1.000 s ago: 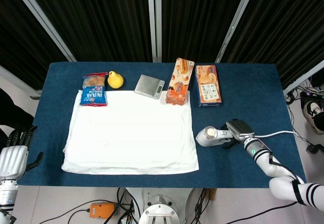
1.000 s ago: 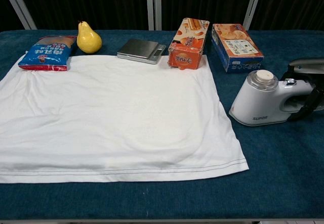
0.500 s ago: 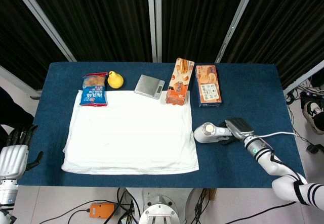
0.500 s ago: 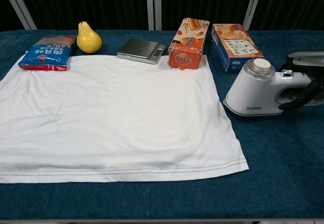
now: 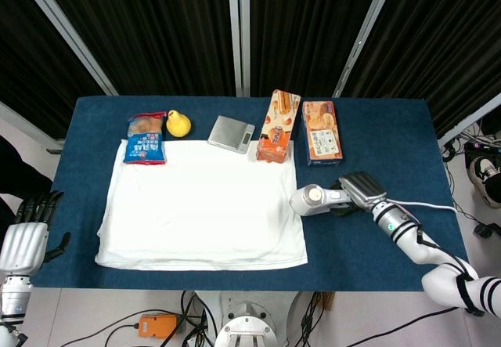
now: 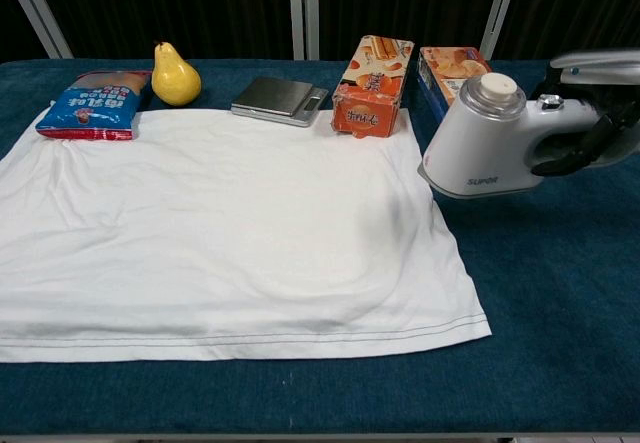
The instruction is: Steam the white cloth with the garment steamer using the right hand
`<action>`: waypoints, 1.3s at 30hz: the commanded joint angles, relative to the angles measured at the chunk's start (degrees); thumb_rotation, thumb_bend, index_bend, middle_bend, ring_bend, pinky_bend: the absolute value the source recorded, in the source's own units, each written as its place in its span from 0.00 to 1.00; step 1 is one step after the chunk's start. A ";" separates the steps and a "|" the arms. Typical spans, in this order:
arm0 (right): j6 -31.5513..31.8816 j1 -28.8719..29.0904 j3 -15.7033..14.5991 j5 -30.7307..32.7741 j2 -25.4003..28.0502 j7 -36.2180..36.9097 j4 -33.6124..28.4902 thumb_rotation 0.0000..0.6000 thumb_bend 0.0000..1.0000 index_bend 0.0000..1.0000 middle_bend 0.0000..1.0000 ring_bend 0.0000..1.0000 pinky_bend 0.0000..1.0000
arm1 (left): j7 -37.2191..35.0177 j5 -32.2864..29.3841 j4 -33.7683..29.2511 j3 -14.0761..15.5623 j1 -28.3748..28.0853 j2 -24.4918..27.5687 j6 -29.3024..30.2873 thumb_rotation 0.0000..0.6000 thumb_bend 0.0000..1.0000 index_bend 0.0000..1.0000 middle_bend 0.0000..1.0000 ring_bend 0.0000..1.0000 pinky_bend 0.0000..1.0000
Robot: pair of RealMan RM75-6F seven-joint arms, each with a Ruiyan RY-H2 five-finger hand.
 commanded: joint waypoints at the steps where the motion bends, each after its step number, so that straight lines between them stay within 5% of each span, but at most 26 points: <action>1: -0.44 1.28 1.47 1.29 0.17 -0.66 -0.70 1.00 0.44 1.00 0.94 0.97 0.67 | -1.65 2.87 -1.57 0.79 -2.37 0.24 -2.49 1.00 0.31 0.08 0.08 0.00 0.00; 7: -3.48 5.60 4.54 5.52 -1.34 -3.67 -0.96 1.00 0.44 1.00 0.94 0.97 0.67 | -3.97 8.77 -4.06 2.55 -9.27 -0.86 -10.85 0.98 0.41 0.08 0.08 0.00 0.00; 17: -4.56 10.86 5.80 13.07 -9.83 -11.73 1.75 1.00 0.44 1.00 0.94 0.97 0.67 | -5.20 5.82 -0.06 2.49 -17.68 -7.70 -24.86 0.39 0.42 0.08 0.08 0.00 0.00; 29: -1.38 13.76 5.28 19.86 -19.84 -20.43 9.25 1.00 0.44 1.00 0.94 0.97 0.67 | 1.23 -0.72 3.57 2.45 -17.99 -12.60 -27.25 0.01 0.41 0.08 0.07 0.00 0.00; 39: -4.43 17.01 4.66 22.53 -24.91 -23.78 12.95 1.00 0.44 1.00 0.94 0.97 0.67 | 4.11 -2.45 4.55 3.22 -18.10 -14.12 -27.26 0.00 0.40 0.08 0.06 0.00 0.00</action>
